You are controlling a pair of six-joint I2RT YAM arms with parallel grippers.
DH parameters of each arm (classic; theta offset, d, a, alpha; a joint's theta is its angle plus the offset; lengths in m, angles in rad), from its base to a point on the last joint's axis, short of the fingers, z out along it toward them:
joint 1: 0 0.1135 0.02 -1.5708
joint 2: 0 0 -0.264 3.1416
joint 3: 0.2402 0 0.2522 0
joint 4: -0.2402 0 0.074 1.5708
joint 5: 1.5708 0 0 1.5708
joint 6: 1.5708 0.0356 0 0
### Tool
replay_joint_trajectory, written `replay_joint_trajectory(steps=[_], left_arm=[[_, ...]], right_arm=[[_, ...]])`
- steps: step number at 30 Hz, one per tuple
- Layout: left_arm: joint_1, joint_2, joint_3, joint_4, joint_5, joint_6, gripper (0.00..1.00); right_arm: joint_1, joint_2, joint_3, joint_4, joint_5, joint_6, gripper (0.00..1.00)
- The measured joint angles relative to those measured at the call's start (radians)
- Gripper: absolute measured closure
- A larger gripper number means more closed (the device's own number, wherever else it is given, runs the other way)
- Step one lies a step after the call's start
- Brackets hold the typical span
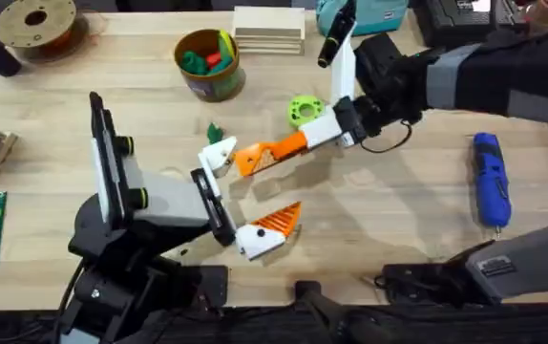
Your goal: Pick up the gripper from the table and insert it into the empty holder that is missing its gripper. Then pick up a screw, insert it into the mounting hole, and use the screwdriver to tighten it. Finally, clean up the table by picking up the vegetable and placing it into the bucket.
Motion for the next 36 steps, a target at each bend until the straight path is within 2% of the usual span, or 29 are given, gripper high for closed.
replay_joint_trajectory(steps=[6,13,36], left_arm=[[0.000,0.000,0.000,0.001,-0.008,0.000,0.014],[0.000,0.000,0.000,0.000,-0.011,0.000,0.013],[0.000,0.000,0.000,-0.003,0.000,0.000,0.014]], right_arm=[[0.007,0.000,0.000,0.119,-0.035,0.176,0.984],[0.007,0.000,0.000,0.122,-0.036,0.270,0.984],[0.013,0.000,0.000,0.057,0.006,0.225,0.984]])
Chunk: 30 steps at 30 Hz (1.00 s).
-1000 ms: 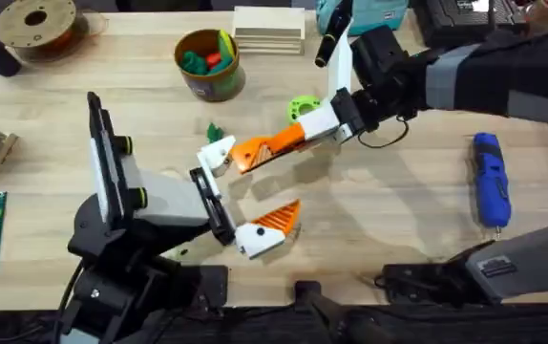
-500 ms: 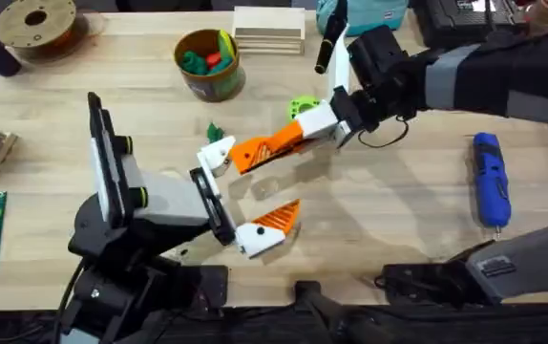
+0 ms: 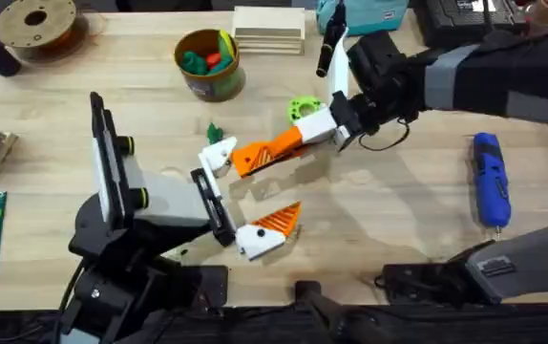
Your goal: Pick up the gripper from the table and insert it into the empty holder that is missing its gripper. Then pick up a screw, insert it into the mounting hole, and use the screwdriver to tighten it. Finally, clean up the table by picking up the vegetable and placing it into the bucket.
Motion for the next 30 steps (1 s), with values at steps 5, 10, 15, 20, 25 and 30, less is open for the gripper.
replay_joint_trajectory(steps=[5,10,15,20,25,30], left_arm=[[0.000,0.000,0.000,0.000,0.000,0.000,0.014],[0.000,0.000,0.000,0.003,-0.008,0.000,0.014],[0.002,0.000,0.000,0.007,-0.039,0.001,0.014],[0.009,0.000,0.000,0.003,-0.069,0.000,0.014],[0.008,0.000,0.000,0.001,-0.060,-0.001,0.014],[0.000,0.000,0.000,-0.001,-0.025,-0.011,0.014]], right_arm=[[0.000,0.000,0.000,0.021,0.013,0.018,0.984],[0.004,0.000,0.000,0.123,0.015,0.092,0.984],[0.022,0.001,-0.003,0.224,0.019,0.192,0.984],[0.045,0.026,-0.004,0.318,0.008,0.305,0.984],[0.057,0.075,-0.004,0.401,-0.030,0.417,0.984],[0.081,0.108,-0.004,0.482,-0.057,0.510,0.984]])
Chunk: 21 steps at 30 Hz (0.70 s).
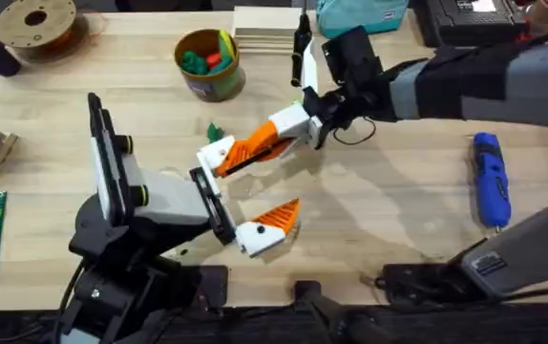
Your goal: Pick up the gripper from the table and insert it into the empty holder that is missing its gripper. Then pick up a screw, insert it into the mounting hole, and use the screwdriver to tighten it. Finally, clean up the table by picking up the vegetable and placing it into the bucket.
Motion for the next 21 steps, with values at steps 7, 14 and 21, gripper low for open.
replay_joint_trajectory(steps=[7,14,21], left_arm=[[0.006,0.000,-0.001,0.001,-0.028,-0.001,0.013],[0.010,0.000,-0.001,0.002,-0.049,-0.004,0.013],[0.010,0.000,-0.001,0.002,-0.055,-0.013,0.013]], right_arm=[[0.021,0.034,0.000,0.205,-0.011,0.169,0.985],[0.027,0.034,0.000,0.248,0.015,0.248,0.985],[0.029,0.034,0.000,0.250,0.030,0.273,0.987]])
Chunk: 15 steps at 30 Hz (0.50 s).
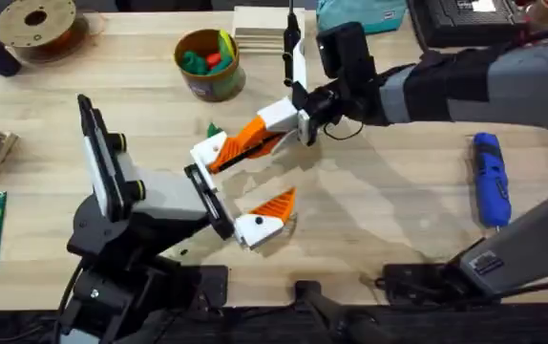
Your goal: Pick up the gripper from the table and insert it into the empty holder that is missing its gripper. Then pick up a screw, insert it into the mounting hole, and use the screwdriver to tighten it. Finally, clean up the table by picking up the vegetable and placing it into the bucket.
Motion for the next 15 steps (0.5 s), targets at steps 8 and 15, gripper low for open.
replay_joint_trajectory(steps=[8,15], left_arm=[[0.000,0.000,0.000,0.000,-0.007,-0.003,0.013],[0.000,0.000,0.000,0.000,-0.009,-0.005,0.013]], right_arm=[[0.002,0.000,0.000,0.032,0.015,0.006,0.987],[0.003,0.000,0.000,0.058,0.041,0.019,0.988]])
